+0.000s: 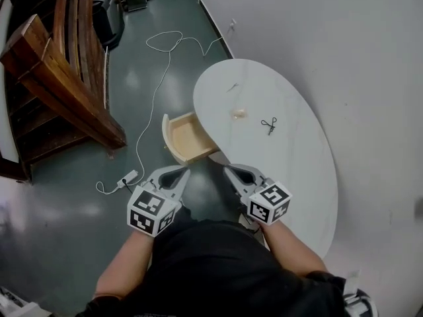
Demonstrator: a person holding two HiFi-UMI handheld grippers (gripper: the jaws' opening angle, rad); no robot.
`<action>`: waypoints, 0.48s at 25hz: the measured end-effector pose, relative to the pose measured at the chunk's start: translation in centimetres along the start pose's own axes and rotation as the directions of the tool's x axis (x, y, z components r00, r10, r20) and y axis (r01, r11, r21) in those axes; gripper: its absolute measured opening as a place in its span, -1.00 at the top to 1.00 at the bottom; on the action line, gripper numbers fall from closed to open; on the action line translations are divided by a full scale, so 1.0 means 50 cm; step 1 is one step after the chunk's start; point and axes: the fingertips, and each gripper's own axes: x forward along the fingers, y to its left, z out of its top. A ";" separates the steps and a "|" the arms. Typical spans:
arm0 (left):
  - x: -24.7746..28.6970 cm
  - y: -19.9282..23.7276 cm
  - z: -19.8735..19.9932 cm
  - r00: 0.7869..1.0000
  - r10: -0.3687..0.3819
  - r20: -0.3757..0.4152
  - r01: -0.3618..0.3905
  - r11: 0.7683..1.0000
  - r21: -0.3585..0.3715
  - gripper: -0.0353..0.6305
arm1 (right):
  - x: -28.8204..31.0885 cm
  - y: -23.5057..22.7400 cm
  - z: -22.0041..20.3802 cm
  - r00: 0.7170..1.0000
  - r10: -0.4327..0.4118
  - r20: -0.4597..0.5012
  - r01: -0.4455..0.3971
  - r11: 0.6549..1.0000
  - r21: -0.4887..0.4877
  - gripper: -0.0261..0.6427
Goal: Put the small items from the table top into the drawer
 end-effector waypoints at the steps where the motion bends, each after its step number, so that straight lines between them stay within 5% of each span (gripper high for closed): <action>1: 0.004 0.023 0.004 1.000 -0.013 -0.005 0.013 1.000 0.013 0.85 | 0.025 -0.005 0.012 1.000 -0.010 0.003 0.010 1.000 0.000 0.93; 12: 0.040 0.255 0.009 0.996 -0.071 -0.050 0.072 0.997 0.032 0.85 | 0.217 -0.045 0.061 0.989 -0.137 -0.062 0.129 0.985 -0.112 0.93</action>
